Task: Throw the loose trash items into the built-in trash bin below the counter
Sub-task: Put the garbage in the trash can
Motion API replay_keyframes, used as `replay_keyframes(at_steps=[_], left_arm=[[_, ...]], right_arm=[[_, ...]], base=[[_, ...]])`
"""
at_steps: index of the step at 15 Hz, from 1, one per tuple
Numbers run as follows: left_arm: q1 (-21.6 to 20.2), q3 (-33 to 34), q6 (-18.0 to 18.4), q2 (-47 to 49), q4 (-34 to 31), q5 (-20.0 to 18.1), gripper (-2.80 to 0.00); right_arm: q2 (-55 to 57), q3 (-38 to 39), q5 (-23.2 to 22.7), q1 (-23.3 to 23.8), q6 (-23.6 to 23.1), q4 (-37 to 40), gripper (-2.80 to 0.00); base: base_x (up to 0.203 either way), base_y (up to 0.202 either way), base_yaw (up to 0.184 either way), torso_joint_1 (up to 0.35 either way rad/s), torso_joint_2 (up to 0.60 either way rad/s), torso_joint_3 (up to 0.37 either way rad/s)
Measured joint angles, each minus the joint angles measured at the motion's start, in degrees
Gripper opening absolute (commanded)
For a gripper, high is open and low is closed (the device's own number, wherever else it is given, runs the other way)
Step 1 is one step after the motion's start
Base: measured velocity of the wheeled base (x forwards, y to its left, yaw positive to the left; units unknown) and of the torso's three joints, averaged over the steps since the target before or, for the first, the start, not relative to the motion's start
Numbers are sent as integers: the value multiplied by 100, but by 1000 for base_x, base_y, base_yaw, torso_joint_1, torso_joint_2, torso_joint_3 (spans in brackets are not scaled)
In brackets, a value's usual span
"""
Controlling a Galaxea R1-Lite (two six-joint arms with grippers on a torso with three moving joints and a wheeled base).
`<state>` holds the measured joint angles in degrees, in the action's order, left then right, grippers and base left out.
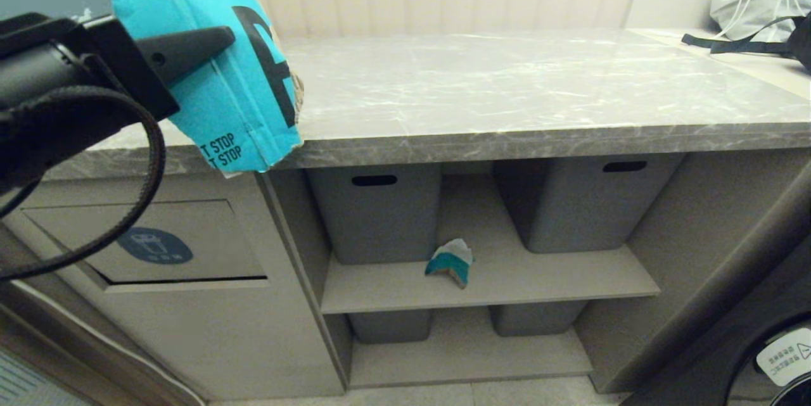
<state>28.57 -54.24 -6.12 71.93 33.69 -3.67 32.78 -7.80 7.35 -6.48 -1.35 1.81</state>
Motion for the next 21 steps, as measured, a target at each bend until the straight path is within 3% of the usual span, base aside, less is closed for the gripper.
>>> replay_keyframes(at_steps=[2, 4, 7, 9, 12, 16, 21], left_arm=[[2, -77, -2, 104, 30, -8, -280], [0, -263, -2, 223, 30, -8, -280], [-51, -367, 45, 298, 21, 14, -280], [-156, -238, 313, 288, 22, 28, -280], [-620, 632, 581, 11, 93, 196, -280], [-1481, 1714, 7, -942, 5, 356, -280], [-1753, 2431, -291, -2419, -674, 501, -280]], right_arm=[[36, 32, 208, 629, 67, 231, -280], [-83, 160, 95, 1035, 67, 328, -280], [-911, 388, -594, 997, -206, 388, -280], [-1628, 475, -887, 787, -437, 394, -280], [-2679, 532, -1015, 659, -554, 420, -280], [-3172, 543, -1015, 626, -584, 438, -280], [-3278, 535, -1013, 624, -587, 444, -280]], base=[[0, 0, 0, 0, 0, 0], [0, 0, 0, 0, 0, 0], [0, 0, 0, 0, 0, 0], [0, 0, 0, 0, 0, 0], [0, 0, 0, 0, 0, 0], [0, 0, 0, 0, 0, 0], [0, 0, 0, 0, 0, 0]])
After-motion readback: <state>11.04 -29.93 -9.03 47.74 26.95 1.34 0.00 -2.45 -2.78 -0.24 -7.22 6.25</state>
